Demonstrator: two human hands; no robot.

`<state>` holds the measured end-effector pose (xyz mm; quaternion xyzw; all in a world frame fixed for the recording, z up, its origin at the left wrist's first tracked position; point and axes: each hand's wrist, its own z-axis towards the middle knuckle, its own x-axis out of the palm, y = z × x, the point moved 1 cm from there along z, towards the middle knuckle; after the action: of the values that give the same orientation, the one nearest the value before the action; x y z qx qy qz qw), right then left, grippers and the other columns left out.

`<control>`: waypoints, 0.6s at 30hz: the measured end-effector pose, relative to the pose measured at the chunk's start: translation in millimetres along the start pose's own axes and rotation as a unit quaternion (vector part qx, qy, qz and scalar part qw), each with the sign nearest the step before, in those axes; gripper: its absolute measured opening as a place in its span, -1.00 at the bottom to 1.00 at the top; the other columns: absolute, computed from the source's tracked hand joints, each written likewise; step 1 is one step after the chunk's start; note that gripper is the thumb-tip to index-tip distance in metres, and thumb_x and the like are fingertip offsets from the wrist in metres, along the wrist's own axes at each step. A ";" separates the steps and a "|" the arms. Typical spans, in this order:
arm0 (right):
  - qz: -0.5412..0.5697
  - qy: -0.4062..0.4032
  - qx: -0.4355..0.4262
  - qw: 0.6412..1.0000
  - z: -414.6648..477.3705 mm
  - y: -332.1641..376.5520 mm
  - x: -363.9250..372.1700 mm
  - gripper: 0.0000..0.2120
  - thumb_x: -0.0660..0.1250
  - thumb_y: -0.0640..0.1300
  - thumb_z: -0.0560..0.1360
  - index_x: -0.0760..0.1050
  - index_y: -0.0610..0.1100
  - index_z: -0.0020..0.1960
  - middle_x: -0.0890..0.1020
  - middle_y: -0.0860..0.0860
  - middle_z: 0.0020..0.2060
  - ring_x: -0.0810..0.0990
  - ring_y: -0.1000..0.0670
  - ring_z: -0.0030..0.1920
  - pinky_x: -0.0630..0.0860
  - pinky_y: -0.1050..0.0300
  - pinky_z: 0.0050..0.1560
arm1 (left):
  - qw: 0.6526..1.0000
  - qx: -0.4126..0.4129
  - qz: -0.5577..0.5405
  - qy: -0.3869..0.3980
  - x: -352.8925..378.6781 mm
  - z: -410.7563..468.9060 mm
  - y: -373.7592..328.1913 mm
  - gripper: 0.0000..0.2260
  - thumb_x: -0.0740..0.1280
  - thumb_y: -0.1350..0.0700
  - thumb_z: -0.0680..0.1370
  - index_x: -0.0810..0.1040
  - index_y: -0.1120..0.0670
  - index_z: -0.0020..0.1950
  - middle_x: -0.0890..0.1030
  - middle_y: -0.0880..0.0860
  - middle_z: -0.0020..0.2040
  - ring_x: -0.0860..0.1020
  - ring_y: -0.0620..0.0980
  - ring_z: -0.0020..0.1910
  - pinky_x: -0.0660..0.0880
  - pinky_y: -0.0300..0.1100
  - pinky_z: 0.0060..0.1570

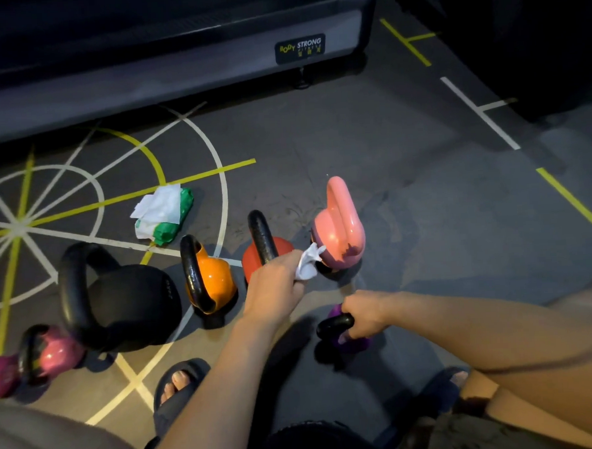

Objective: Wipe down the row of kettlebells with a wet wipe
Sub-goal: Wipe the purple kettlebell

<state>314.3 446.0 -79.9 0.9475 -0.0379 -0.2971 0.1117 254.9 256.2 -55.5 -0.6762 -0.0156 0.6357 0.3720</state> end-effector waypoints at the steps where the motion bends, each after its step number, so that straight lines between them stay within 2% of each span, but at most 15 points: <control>1: 0.000 0.000 0.006 1.000 -1.1 1.0 -0.6 -0.60 0.44 0.25 0.43 0.59 -0.08 -0.01 0.68 -0.11 -0.06 0.65 -0.16 -0.08 0.54 0.13 -0.14 | 0.999 0.031 0.029 0.006 -2.2 5.3 2.0 -0.87 0.39 0.18 0.49 0.50 -0.03 -0.09 0.60 -0.08 -0.16 0.55 -0.01 -0.12 0.47 -0.08 -0.15; 4: -0.008 0.002 0.025 1.000 -1.9 3.7 4.3 -0.61 0.44 0.16 0.46 0.59 -0.13 0.09 0.65 -0.15 0.02 0.64 -0.19 0.00 0.48 0.12 -0.16 | 0.987 0.089 0.125 0.046 -6.4 26.1 9.2 -0.85 0.37 0.20 0.41 0.52 0.00 -0.08 0.62 -0.03 -0.14 0.52 0.04 -0.07 0.38 -0.09 -0.07; 6: -0.004 0.007 0.033 0.999 -2.1 1.6 10.0 -0.63 0.44 0.13 0.43 0.60 -0.07 0.13 0.65 -0.13 0.02 0.66 -0.17 -0.01 0.59 0.06 -0.10 | 0.979 0.087 0.169 0.072 -10.5 43.8 11.9 -0.89 0.35 0.18 0.44 0.54 0.04 -0.05 0.65 0.05 -0.14 0.58 0.16 -0.08 0.36 -0.03 -0.07; 9: 0.021 -0.001 0.047 0.999 -9.6 -8.1 3.6 -0.63 0.40 0.15 0.37 0.62 -0.03 0.07 0.65 -0.07 -0.11 0.67 -0.14 -0.09 0.65 0.03 -0.09 | 0.962 0.069 0.235 0.124 -14.4 73.7 8.4 -0.85 0.30 0.04 0.54 0.53 0.05 0.06 0.67 0.12 -0.03 0.61 0.25 0.00 0.39 -0.03 -0.14; 13: 0.064 -0.011 0.094 0.993 -29.7 -32.8 -27.3 -0.63 0.42 0.11 0.40 0.62 -0.19 -0.01 0.70 -0.13 -0.18 0.69 -0.14 -0.19 0.61 0.07 -0.21 | 0.937 0.072 0.277 0.200 -4.2 95.8 0.6 -0.79 0.26 -0.03 0.56 0.55 0.00 0.13 0.66 0.11 0.05 0.61 0.21 0.08 0.41 -0.05 -0.13; 16: 0.114 -0.025 0.139 0.983 -37.5 -60.5 -41.7 -0.75 0.37 0.01 0.40 0.58 -0.19 -0.20 0.64 -0.09 -0.41 0.62 -0.11 -0.40 0.58 0.10 -0.32 | 0.935 0.044 0.283 0.207 6.8 101.8 5.9 -0.75 0.26 -0.07 0.56 0.56 -0.03 0.18 0.67 0.08 0.10 0.61 0.18 0.12 0.46 -0.05 -0.07; 18: 0.150 -0.040 0.174 0.972 -36.9 -81.1 -47.3 -0.78 0.33 -0.04 0.40 0.58 -0.21 -0.19 0.61 -0.09 -0.46 0.59 -0.11 -0.45 0.57 0.12 -0.37 | 0.943 0.030 0.279 0.180 10.5 102.2 11.5 -0.73 0.27 -0.09 0.57 0.57 -0.06 0.22 0.68 0.08 0.09 0.61 0.17 0.12 0.45 -0.05 -0.07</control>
<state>297.0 538.5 -43.2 0.9234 -0.2348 -0.3035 -0.0133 162.7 302.5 -61.6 -0.7451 0.2603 0.5819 0.1963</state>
